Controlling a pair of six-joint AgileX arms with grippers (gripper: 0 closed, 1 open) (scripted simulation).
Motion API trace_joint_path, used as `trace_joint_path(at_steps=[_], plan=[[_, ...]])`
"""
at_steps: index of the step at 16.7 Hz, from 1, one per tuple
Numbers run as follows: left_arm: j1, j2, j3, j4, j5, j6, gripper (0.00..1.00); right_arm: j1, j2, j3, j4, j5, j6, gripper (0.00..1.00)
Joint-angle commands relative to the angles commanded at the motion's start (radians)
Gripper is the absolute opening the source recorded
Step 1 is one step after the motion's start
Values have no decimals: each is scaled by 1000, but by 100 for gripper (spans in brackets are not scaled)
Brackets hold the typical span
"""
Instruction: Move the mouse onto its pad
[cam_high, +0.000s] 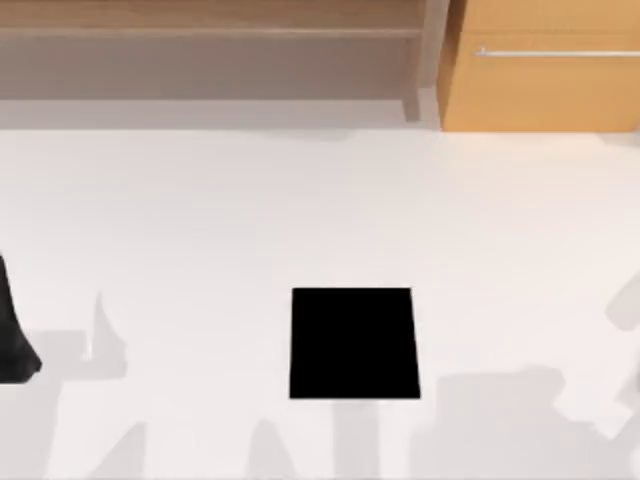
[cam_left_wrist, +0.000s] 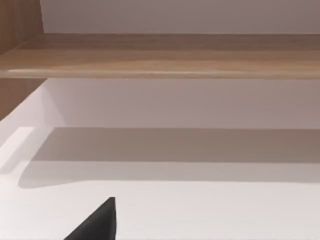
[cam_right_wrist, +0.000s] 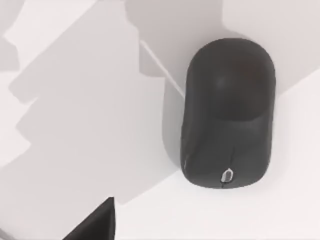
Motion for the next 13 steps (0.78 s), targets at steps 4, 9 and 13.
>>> trace_joint_path(at_steps=[4,9,13], plan=[[0,0,0,0,0,0,100,0,79,-102,190,0,3,100],[0,0,0,0,0,0,100,1,177,-227,411,0,5,100],[0,0,0,0,0,0,100,1,186,-239,429,0,5,100]])
